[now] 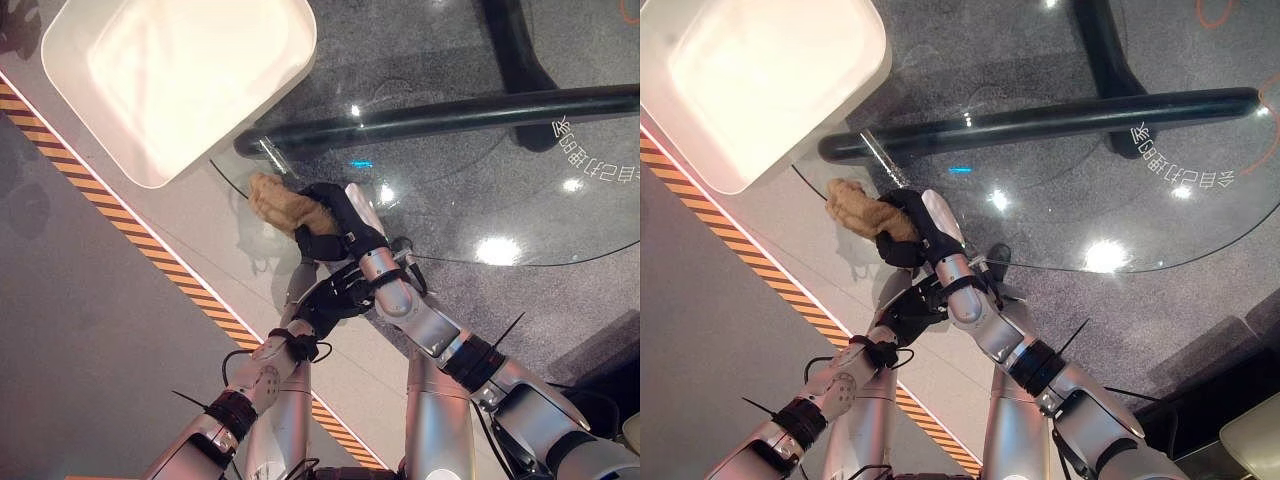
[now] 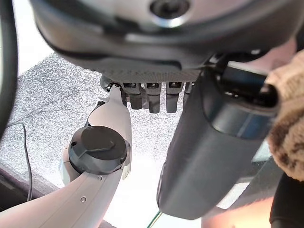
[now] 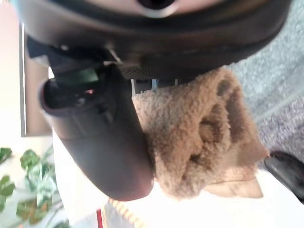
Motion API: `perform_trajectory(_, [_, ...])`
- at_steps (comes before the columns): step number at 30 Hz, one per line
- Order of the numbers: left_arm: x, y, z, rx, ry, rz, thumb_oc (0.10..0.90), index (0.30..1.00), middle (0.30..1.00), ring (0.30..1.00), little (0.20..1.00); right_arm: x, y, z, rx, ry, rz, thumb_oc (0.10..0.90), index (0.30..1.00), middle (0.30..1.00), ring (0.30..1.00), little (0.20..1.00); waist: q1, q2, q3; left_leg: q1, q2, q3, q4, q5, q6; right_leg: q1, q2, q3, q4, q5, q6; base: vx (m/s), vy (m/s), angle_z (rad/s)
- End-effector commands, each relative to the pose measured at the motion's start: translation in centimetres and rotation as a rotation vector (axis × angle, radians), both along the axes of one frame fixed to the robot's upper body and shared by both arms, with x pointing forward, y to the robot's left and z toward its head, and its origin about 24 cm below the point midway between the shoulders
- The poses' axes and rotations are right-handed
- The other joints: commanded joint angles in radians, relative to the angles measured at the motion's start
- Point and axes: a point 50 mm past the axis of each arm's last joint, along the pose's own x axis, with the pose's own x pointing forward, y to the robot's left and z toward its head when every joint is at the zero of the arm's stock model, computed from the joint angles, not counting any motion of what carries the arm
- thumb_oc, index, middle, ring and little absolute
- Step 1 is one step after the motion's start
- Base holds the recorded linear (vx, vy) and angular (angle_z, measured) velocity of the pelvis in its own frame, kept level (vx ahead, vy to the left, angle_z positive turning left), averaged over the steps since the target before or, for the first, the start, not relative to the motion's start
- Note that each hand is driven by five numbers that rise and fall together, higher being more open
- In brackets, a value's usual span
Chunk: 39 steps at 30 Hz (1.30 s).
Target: Wipe the table with a cloth and put it in the basket.
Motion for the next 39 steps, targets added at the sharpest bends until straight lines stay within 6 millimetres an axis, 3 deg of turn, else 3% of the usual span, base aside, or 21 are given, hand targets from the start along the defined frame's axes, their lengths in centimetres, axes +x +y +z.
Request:
perform_trajectory(1, [-2.3,-2.0,-1.1,-0.030,0.039,-0.094,0.800,0.900,0.900,0.900,0.900,0.5,-3.1,-0.1,0.086,-0.016,-0.149,0.100,0.300,0.300,0.300,0.200,0.010,-0.004,-0.010,-0.004,-0.066,0.110,0.193,-0.157,0.100,0.008,0.071,0.083,-0.271,0.234,0.069,0.00,0.000,0.00])
perform_trajectory(15, [-2.9,-0.8,-2.5,-0.025,0.063,-0.050,0.800,0.900,0.900,0.900,0.900,1.4,-9.7,5.7,0.396,-0.230,-0.443,0.100,0.300,0.300,0.300,0.200,-0.006,-0.023,-0.010,0.014,-0.052,0.114,0.210,-0.186,0.108,0.024,0.089,0.100,-0.262,0.236,0.071,0.00,-0.005,-0.02])
perform_trajectory(22, [-3.1,-0.2,-2.8,-0.023,0.064,-0.042,0.800,0.900,0.900,0.900,0.900,1.8,-12.4,6.5,0.373,-0.253,-0.570,0.100,0.300,0.300,0.300,0.200,-0.008,-0.026,-0.010,0.016,-0.050,0.115,0.215,-0.194,0.113,0.025,0.094,0.101,-0.264,0.239,0.071,0.01,-0.013,-0.03])
perform_trajectory(27, [-3.4,0.6,-3.3,-0.017,0.068,-0.041,0.800,0.900,0.900,0.900,0.900,2.3,-15.4,7.4,0.392,-0.280,-0.719,0.100,0.300,0.300,0.300,0.200,-0.002,-0.024,-0.010,0.020,-0.048,0.113,0.217,-0.202,0.113,0.036,0.095,0.097,-0.273,0.237,0.070,0.00,0.000,0.00])
perform_trajectory(29, [-2.9,0.9,-2.9,-0.013,0.042,-0.038,0.800,0.900,0.900,0.900,0.900,2.3,-17.0,8.7,0.448,-0.326,-0.796,0.100,0.300,0.300,0.300,0.200,-0.006,-0.027,-0.010,-0.020,-0.051,0.118,0.212,-0.175,0.118,0.002,0.090,0.094,-0.286,0.265,0.064,-0.04,-0.038,-0.01])
perform_trajectory(31, [-3.6,1.0,-3.5,-0.009,0.064,-0.037,0.800,0.900,0.900,0.900,0.900,2.1,-18.0,8.1,0.470,-0.319,-0.851,0.100,0.300,0.300,0.300,0.200,-0.003,-0.026,-0.010,0.015,-0.048,0.109,0.220,-0.208,0.114,0.035,0.097,0.097,-0.275,0.237,0.071,0.03,-0.009,0.00])
perform_trajectory(39, [-3.4,1.5,-2.8,-0.003,0.035,-0.034,0.800,0.900,0.900,0.900,0.900,0.6,-21.8,9.2,0.663,-0.439,-1.064,0.100,0.300,0.300,0.300,0.200,-0.014,-0.029,-0.010,-0.017,-0.054,0.117,0.208,-0.185,0.124,0.010,0.099,0.100,-0.305,0.272,0.066,-0.01,-0.018,-0.04])
